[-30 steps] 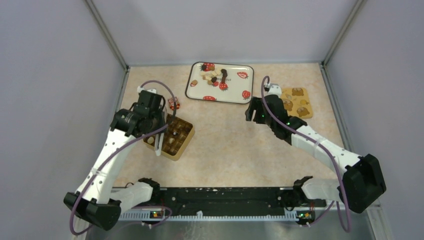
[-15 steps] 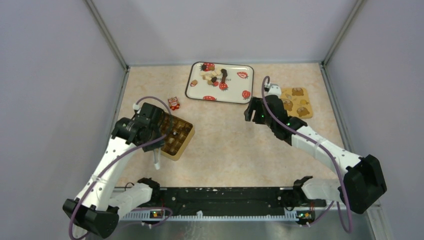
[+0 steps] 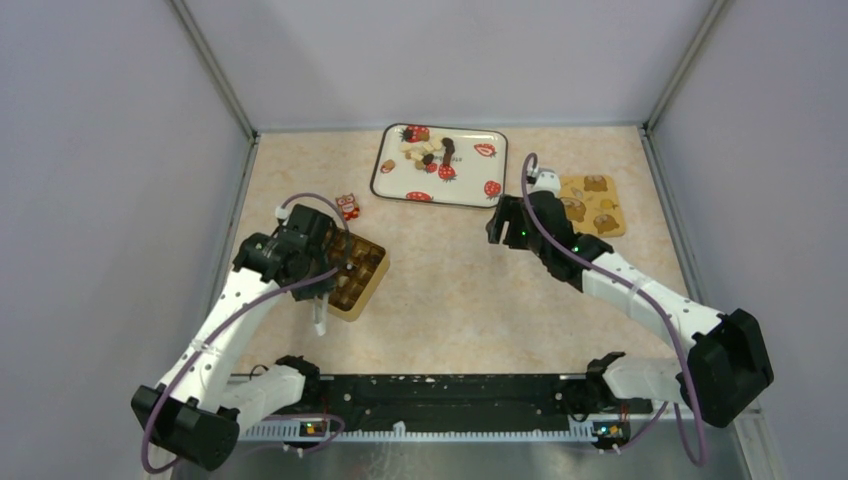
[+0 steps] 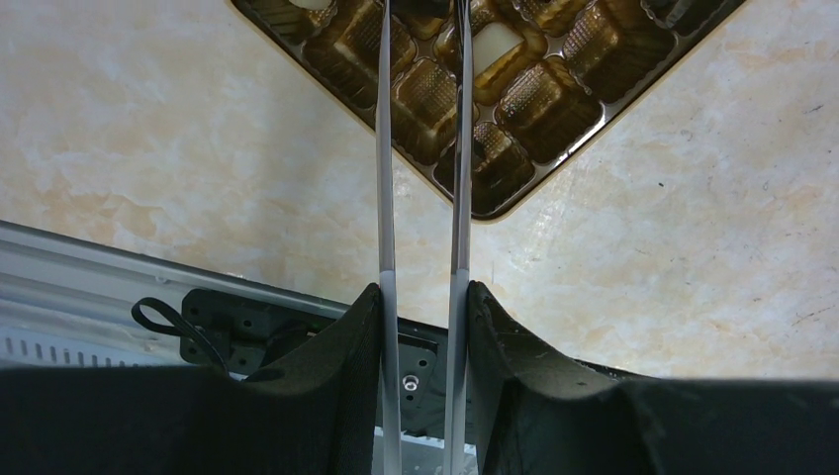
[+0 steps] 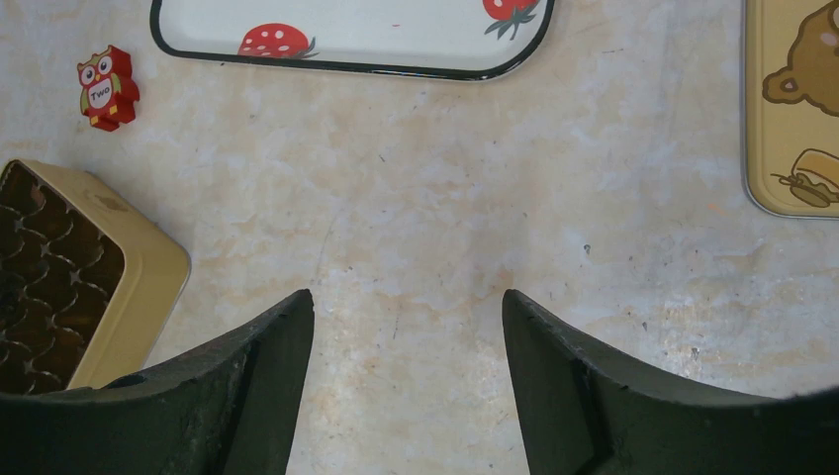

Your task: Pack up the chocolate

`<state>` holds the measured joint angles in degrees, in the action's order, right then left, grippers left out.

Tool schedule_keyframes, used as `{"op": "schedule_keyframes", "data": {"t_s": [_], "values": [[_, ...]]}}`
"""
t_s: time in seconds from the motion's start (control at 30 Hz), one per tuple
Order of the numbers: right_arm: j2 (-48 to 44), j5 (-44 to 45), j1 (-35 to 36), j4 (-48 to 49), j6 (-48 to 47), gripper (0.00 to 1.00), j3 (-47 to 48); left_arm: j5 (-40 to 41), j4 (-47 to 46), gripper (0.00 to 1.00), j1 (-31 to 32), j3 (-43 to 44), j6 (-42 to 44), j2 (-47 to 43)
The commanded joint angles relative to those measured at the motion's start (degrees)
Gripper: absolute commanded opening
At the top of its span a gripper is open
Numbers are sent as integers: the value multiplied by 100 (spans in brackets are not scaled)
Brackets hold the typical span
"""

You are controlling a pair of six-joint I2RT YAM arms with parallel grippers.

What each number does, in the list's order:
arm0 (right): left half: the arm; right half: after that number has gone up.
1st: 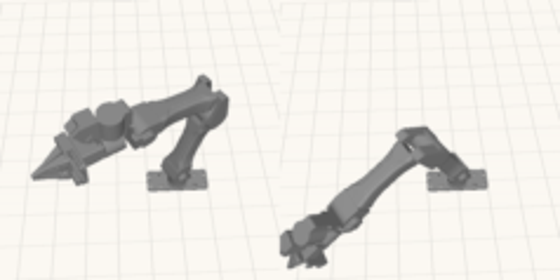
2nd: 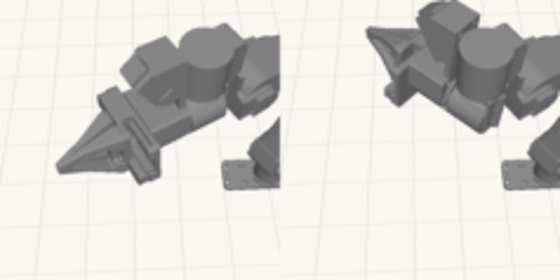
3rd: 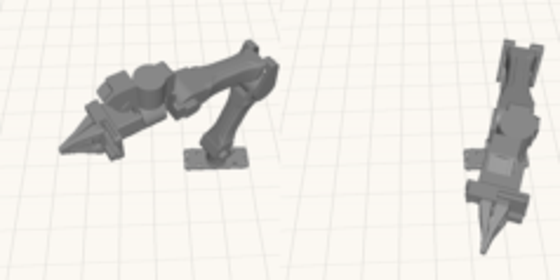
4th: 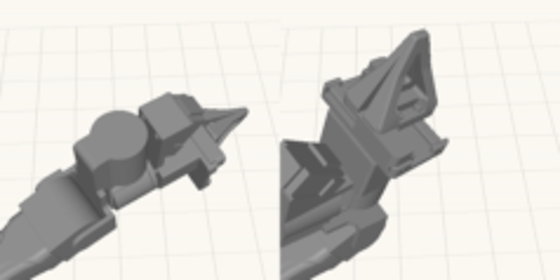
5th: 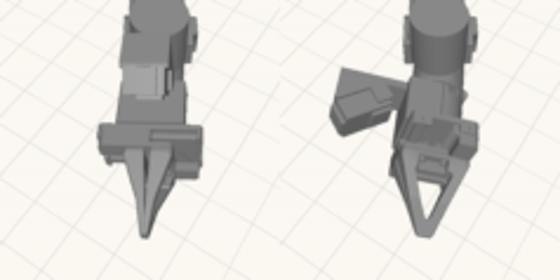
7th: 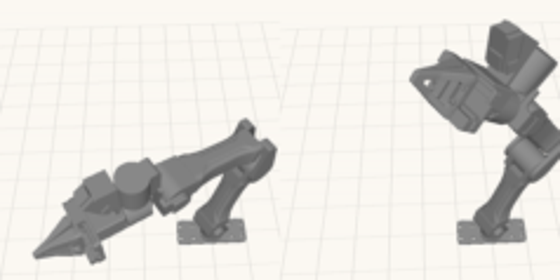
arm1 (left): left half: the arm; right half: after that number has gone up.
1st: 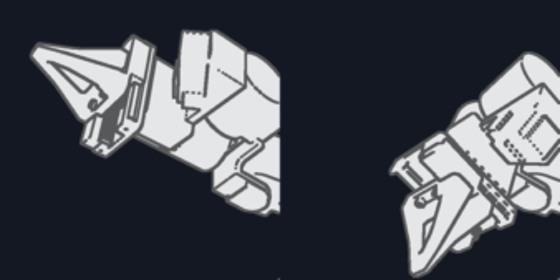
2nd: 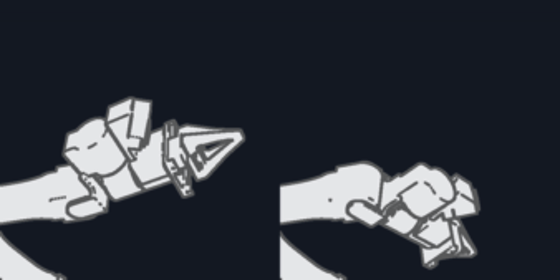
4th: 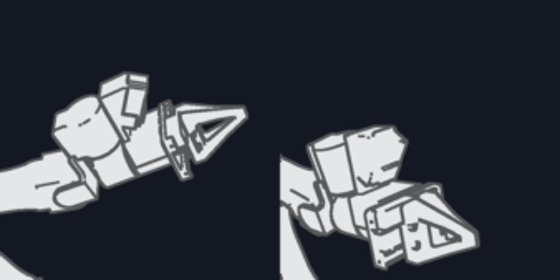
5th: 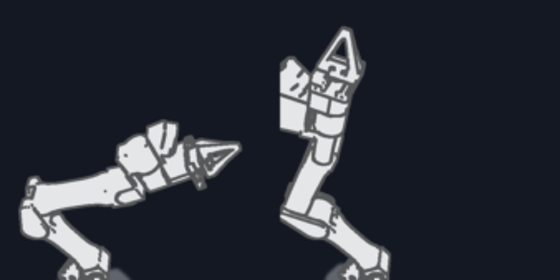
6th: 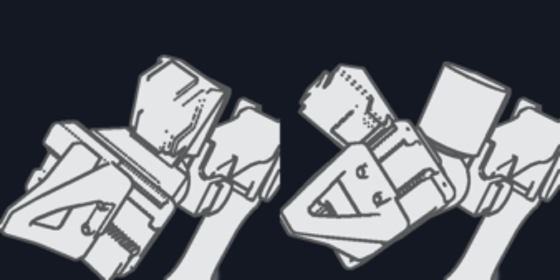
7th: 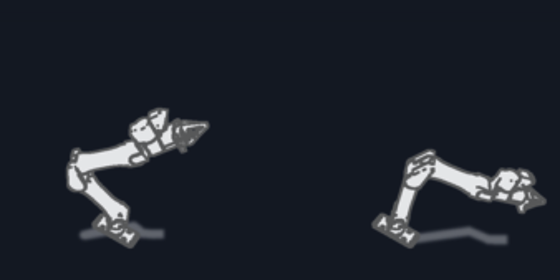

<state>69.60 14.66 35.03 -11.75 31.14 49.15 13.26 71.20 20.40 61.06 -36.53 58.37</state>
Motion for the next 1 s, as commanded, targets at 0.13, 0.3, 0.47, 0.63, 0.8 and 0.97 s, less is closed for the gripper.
{"op": "schedule_keyframes", "data": {"t_s": [0.13, 0.3, 0.47, 0.63, 0.8, 0.97], "values": [[-14, -67, 136, 233, 38, 68, 56, 20, -334, 32, -20, -5, 136, 20], [39, -74, 162, 236, 0, 68, 112, 8, -320, 39, -19, 22, 198, 69], [62, -70, 172, 234, -3, 68, 104, 58, -270, 43, -20, 105, 219, 106], [71, -76, 171, 236, -5, 68, 89, 129, -198, 44, -19, 141, 217, 84], [47, -72, 171, 228, -8, 68, 69, 190, -133, 34, -21, 308, 173, 13], [-13, -61, 172, 201, -8, 68, 75, -168, -183, 17, -20, 867, 404, 80]]}}
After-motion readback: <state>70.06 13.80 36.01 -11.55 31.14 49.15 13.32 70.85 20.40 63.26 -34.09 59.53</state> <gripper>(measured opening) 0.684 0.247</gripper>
